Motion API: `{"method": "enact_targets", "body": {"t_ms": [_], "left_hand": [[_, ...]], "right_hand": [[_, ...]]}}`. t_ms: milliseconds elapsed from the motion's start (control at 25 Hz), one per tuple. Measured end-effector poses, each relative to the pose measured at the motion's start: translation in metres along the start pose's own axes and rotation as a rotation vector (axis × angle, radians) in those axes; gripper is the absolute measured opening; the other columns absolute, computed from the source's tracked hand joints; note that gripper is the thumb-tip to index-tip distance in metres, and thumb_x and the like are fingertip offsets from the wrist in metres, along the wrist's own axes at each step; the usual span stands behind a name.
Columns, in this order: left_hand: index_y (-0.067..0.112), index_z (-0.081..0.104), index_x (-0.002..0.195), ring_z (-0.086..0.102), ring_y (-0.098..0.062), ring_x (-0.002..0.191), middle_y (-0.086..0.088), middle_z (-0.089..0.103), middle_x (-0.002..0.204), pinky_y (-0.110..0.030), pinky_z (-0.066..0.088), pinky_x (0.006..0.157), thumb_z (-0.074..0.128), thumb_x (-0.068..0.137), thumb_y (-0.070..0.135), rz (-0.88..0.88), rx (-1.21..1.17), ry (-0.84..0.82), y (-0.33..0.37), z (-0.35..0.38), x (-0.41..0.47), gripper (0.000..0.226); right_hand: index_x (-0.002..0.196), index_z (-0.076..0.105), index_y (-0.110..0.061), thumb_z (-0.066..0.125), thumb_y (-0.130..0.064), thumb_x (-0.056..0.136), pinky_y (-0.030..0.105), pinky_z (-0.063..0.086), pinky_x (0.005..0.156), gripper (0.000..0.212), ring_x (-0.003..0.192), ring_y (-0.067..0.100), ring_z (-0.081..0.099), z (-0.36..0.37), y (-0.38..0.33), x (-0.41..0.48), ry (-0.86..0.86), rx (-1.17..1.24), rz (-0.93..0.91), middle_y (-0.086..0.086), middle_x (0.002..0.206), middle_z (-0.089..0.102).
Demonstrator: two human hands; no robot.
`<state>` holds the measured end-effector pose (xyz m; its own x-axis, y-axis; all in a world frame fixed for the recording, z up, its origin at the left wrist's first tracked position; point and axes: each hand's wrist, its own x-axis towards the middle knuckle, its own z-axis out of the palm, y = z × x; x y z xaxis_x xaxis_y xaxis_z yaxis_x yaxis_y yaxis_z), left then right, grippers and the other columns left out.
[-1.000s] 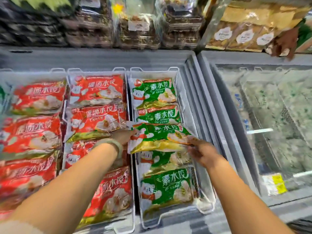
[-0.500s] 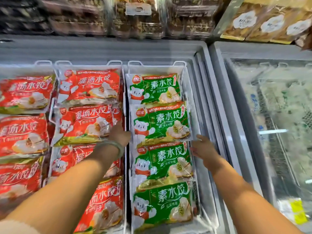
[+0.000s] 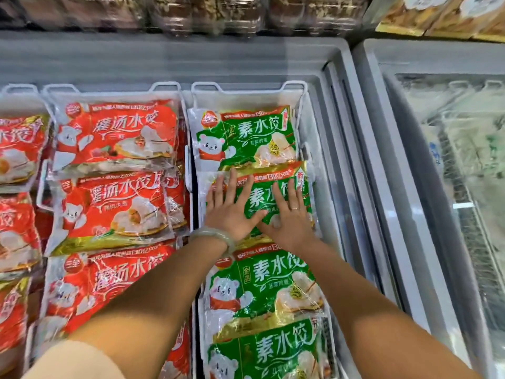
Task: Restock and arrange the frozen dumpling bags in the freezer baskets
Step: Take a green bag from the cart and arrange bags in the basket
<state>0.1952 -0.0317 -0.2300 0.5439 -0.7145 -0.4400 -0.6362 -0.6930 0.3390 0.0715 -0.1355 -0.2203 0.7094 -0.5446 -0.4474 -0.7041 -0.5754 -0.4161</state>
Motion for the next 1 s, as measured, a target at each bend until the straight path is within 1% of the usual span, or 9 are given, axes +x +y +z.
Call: {"method": "enact_targets", "body": {"t_ms": [120,240,440,640,760,840,880,960,1000], "left_hand": [[0.054,-0.038,0.13,-0.033,-0.021,0.142,0.012,-0.048,0.144,-0.045,-0.017,0.117,0.004,0.076,0.084,-0.04,-0.031,0.049,-0.009,0.016,-0.008,0.075],[0.055,-0.039,0.129,-0.036,-0.021,0.14,0.013,-0.049,0.143,-0.045,-0.019,0.116,-0.004,0.072,0.086,-0.049,-0.053,0.07,-0.011,0.016,0.003,0.074],[0.06,-0.041,0.122,-0.039,-0.017,0.136,0.017,-0.054,0.135,-0.045,-0.019,0.115,-0.003,0.069,0.089,-0.021,-0.087,0.043,-0.015,-0.004,0.041,0.072],[0.051,-0.033,0.136,-0.041,-0.02,0.138,0.012,-0.046,0.146,-0.045,-0.024,0.114,-0.002,0.074,0.086,0.035,0.021,0.119,-0.018,0.01,0.022,0.078],[0.048,-0.034,0.137,-0.039,-0.022,0.139,0.009,-0.045,0.147,-0.047,-0.023,0.115,-0.003,0.074,0.085,0.029,0.06,0.103,-0.02,0.011,0.019,0.079],[0.045,-0.033,0.138,-0.037,-0.024,0.14,0.006,-0.045,0.148,-0.049,-0.018,0.117,-0.004,0.075,0.083,0.013,0.082,0.086,-0.016,0.006,0.02,0.079],[0.042,-0.03,0.141,-0.034,-0.024,0.141,0.004,-0.042,0.15,-0.049,-0.015,0.118,-0.002,0.078,0.08,0.005,0.11,0.102,-0.013,0.004,0.015,0.079],[0.031,-0.02,0.148,-0.025,-0.024,0.145,-0.002,-0.031,0.155,-0.049,-0.005,0.121,0.007,0.089,0.069,-0.006,0.166,0.228,-0.007,0.006,-0.008,0.075],[0.025,-0.013,0.151,-0.019,-0.024,0.147,-0.005,-0.023,0.158,-0.048,0.001,0.122,0.013,0.094,0.061,-0.012,0.155,0.294,-0.005,0.009,-0.025,0.073]], "right_hand": [[0.144,-0.018,-0.045,0.047,-0.062,0.081,0.054,-0.007,0.115,0.092,0.141,0.022,-0.031,0.017,-0.003,-0.001,-0.05,0.018,0.008,-0.011,0.145,-0.041],[0.136,-0.027,-0.052,0.043,-0.062,0.082,0.053,-0.013,0.113,0.089,0.135,0.019,-0.041,0.017,-0.005,0.012,-0.092,0.025,0.033,-0.014,0.144,-0.046],[0.139,-0.026,-0.05,0.039,-0.069,0.081,0.052,-0.014,0.112,0.089,0.134,0.018,-0.043,0.001,-0.015,0.048,-0.107,0.048,0.082,-0.014,0.144,-0.047],[0.132,-0.033,-0.055,0.033,-0.074,0.075,0.045,-0.02,0.109,0.089,0.132,0.019,-0.046,0.021,-0.01,0.022,-0.02,0.041,0.054,-0.016,0.141,-0.05],[0.131,-0.033,-0.056,0.034,-0.077,0.074,0.044,-0.021,0.107,0.091,0.132,0.019,-0.046,0.026,-0.006,0.02,-0.016,0.03,0.055,-0.017,0.14,-0.051],[0.134,-0.029,-0.055,0.043,-0.075,0.075,0.045,-0.019,0.111,0.095,0.136,0.019,-0.04,0.019,-0.007,0.022,-0.034,0.031,0.043,-0.015,0.143,-0.047],[0.138,-0.023,-0.052,0.051,-0.071,0.076,0.046,-0.014,0.114,0.098,0.14,0.019,-0.034,0.014,-0.008,0.019,-0.031,0.06,0.024,-0.015,0.147,-0.041],[0.147,-0.011,-0.044,0.062,-0.057,0.079,0.05,0.003,0.12,0.101,0.148,0.019,-0.012,0.005,-0.005,0.003,0.044,0.189,-0.011,-0.012,0.157,-0.02],[0.149,-0.006,-0.04,0.062,-0.05,0.083,0.051,0.013,0.119,0.095,0.149,0.019,0.001,0.001,-0.003,-0.012,0.124,0.235,-0.01,-0.008,0.161,-0.007]]}}
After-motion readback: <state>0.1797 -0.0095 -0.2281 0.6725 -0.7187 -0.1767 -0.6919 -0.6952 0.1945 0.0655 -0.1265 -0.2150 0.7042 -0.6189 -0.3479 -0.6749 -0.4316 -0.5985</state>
